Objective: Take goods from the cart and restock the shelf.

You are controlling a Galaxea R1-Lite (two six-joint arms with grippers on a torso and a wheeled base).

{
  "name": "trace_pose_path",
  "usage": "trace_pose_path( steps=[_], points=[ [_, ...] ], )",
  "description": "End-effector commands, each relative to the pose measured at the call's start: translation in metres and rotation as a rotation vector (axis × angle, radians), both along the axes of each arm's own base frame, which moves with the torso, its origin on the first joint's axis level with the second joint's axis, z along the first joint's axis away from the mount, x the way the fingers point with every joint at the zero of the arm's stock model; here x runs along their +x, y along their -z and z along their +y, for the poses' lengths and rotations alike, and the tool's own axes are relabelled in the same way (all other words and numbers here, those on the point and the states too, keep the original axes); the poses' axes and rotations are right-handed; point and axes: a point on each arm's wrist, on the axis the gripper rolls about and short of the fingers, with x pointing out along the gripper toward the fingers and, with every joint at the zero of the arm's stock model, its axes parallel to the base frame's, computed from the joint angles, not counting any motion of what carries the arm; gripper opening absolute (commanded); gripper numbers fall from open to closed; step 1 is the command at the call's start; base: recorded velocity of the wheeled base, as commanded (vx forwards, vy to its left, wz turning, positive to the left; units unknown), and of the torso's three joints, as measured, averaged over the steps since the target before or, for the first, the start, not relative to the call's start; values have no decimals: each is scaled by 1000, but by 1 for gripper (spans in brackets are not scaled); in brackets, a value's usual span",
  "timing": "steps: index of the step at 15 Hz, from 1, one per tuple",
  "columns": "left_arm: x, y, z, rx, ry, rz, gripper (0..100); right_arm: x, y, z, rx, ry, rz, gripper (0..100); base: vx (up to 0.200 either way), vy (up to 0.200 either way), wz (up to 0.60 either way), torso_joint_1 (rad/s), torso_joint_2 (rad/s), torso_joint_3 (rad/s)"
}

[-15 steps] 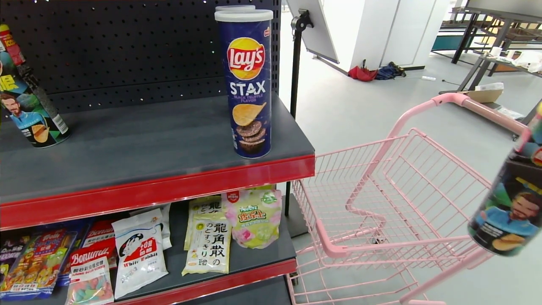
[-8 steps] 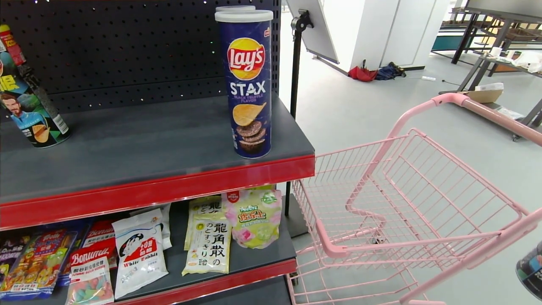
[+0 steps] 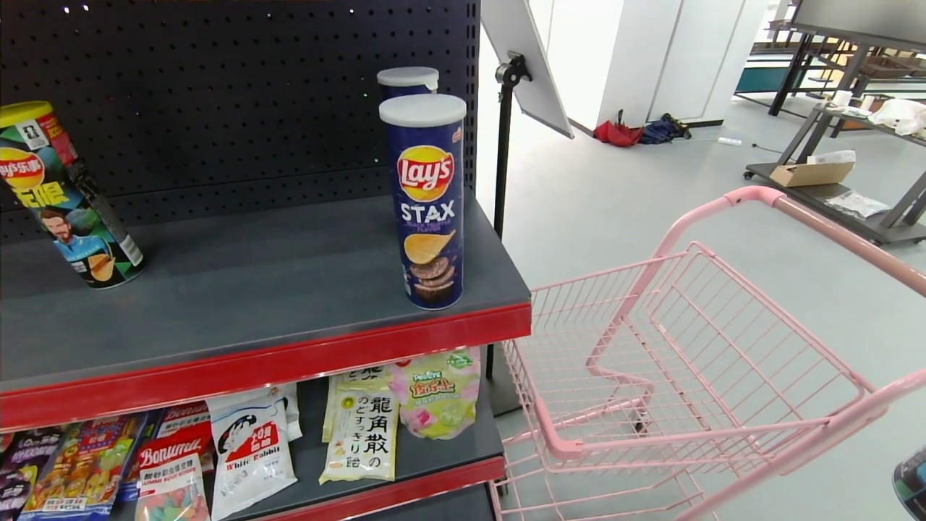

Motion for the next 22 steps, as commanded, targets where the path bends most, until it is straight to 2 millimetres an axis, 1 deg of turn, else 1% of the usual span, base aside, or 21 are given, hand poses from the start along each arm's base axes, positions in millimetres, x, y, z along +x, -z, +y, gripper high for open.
trace_pose_path(
  steps=[1,7,8,13,14,18,22],
  points=[
    [0,0,0,0,-1,1,100,4,3,1,-3,-2,25,0,0,0,0,188,-559,-359],
    [0,0,0,0,-1,1,100,5,7,2,-1,-33,41,0,0,0,0,214,-549,-334],
    [0,0,0,0,-1,1,100,6,11,2,-2,-35,51,0,0,0,0,168,-408,-251],
    [0,0,0,0,-1,1,100,8,13,2,-7,-34,66,0,0,0,0,159,-370,-211],
    [0,0,0,0,-1,1,100,8,17,2,-17,-34,75,0,0,0,0,41,-80,-41],
    [0,0,0,0,-1,1,100,4,26,1,-40,-41,79,0,0,0,600,13,-17,-10],
    [0,0,0,0,-1,1,100,4,26,1,-40,-43,81,0,0,0,600,5,5,0]
  ],
)
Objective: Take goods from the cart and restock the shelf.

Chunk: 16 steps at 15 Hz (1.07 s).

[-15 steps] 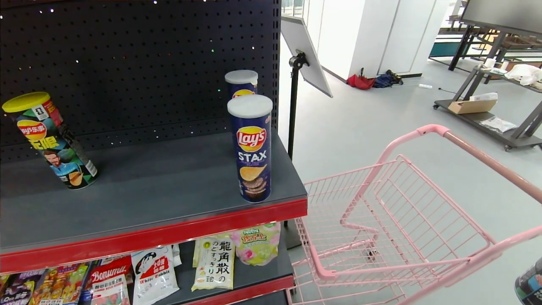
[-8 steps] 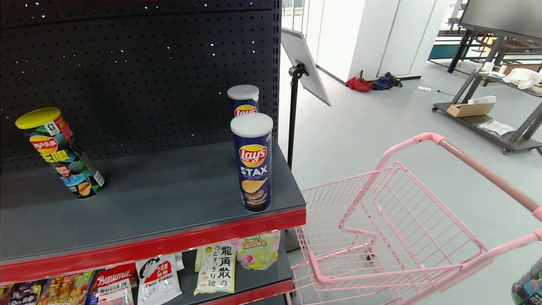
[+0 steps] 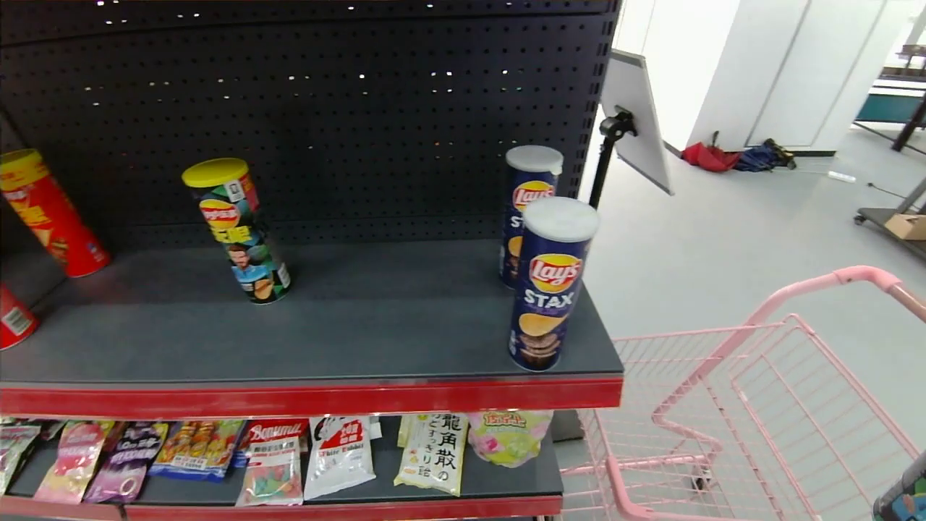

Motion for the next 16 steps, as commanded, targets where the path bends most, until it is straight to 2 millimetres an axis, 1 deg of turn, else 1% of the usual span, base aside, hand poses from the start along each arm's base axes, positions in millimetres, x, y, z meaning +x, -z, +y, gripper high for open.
trace_pose_path(
  steps=[1,7,16],
  points=[
    [0,0,0,0,-1,1,100,0,3,0,-1,0,6,0,0,0,0,0,0,0],
    [0,0,0,0,1,1,100,-8,12,-1,2,3,-1,0,0,0,0,0,0,0],
    [0,0,0,0,2,1,100,-7,14,-1,3,3,11,0,0,200,0,3,1,2]
  ],
)
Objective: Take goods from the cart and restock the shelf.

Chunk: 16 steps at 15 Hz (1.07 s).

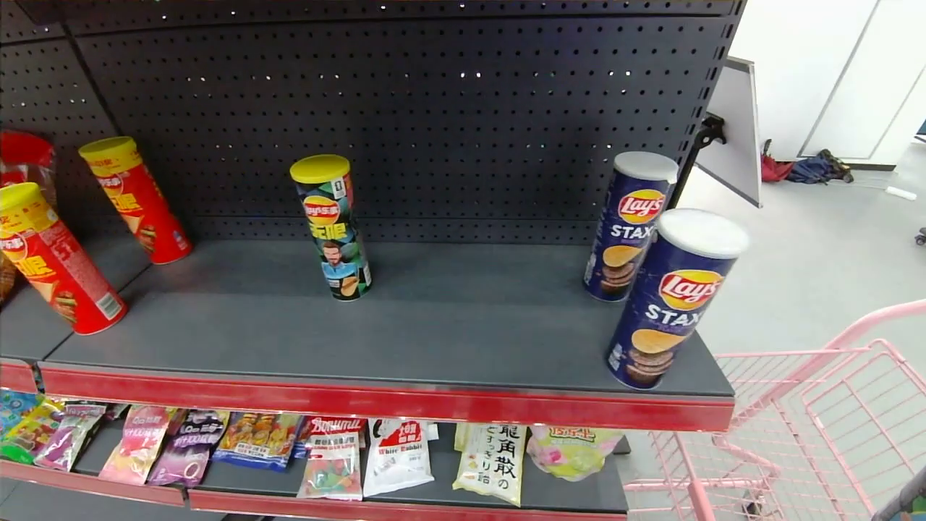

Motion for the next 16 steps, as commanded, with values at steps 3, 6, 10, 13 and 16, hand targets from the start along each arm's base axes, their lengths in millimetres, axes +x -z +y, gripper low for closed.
trace_pose_path(
  steps=[3,6,10,13,16],
  points=[
    [0,0,0,0,0,1,100,0,5,0,-3,0,11,0,0,200,0,1,1,2],
    [0,0,0,0,0,1,100,-3,5,0,-1,0,1,0,0,200,0,4,1,2],
    [0,0,0,0,0,1,100,-5,5,-1,-1,-1,-10,0,0,200,0,2,1,5],
    [0,0,0,0,0,1,100,-7,5,-1,1,-1,-19,0,0,200,0,4,2,2],
    [0,0,0,0,0,1,100,-16,11,-3,4,-8,-53,0,0,133,0,0,2,3]
  ],
)
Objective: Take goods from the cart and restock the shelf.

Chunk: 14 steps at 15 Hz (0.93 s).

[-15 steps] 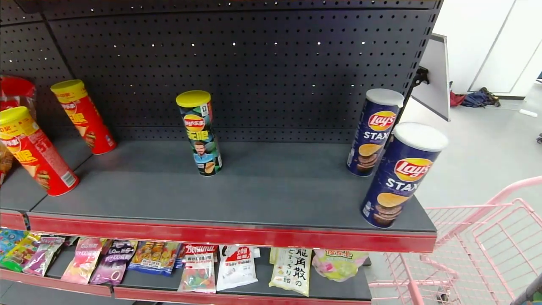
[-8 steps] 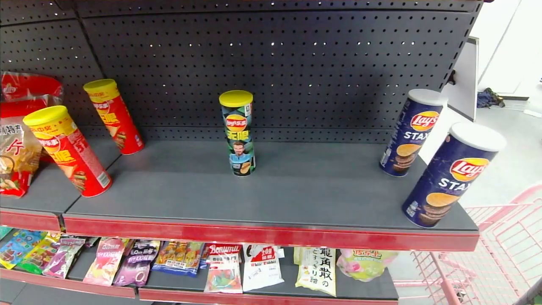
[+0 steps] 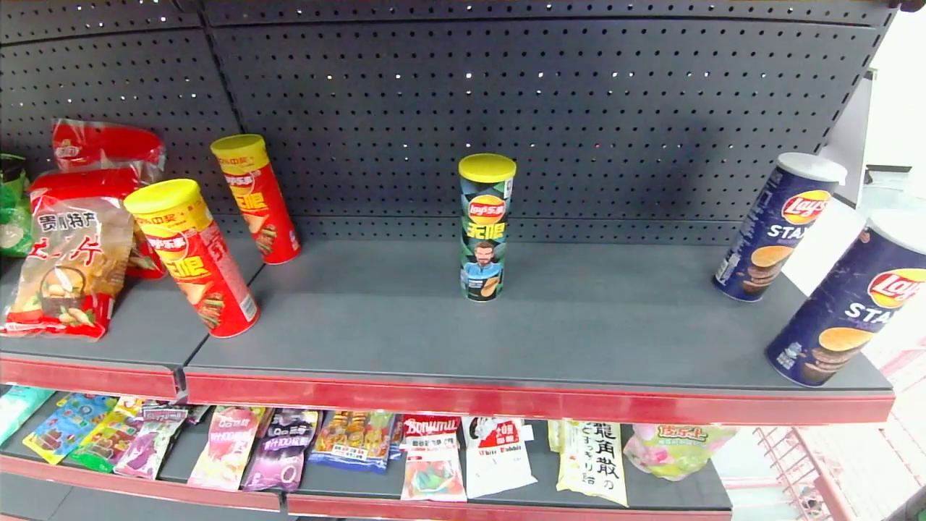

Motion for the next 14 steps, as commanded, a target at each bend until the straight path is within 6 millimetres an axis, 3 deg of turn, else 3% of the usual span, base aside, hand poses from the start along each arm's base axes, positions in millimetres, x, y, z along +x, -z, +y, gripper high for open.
trace_pose_path(
  steps=[1,10,14],
  points=[
    [0,0,0,0,0,1,100,-11,5,-2,10,-6,-46,0,0,0,0,0,0,0],
    [0,0,0,0,0,1,100,-40,36,-6,7,-21,-160,0,0,0,0,0,0,0],
    [0,0,0,0,0,1,100,-42,44,-7,-2,-24,-168,0,150,0,0,-7,-1,2]
  ],
)
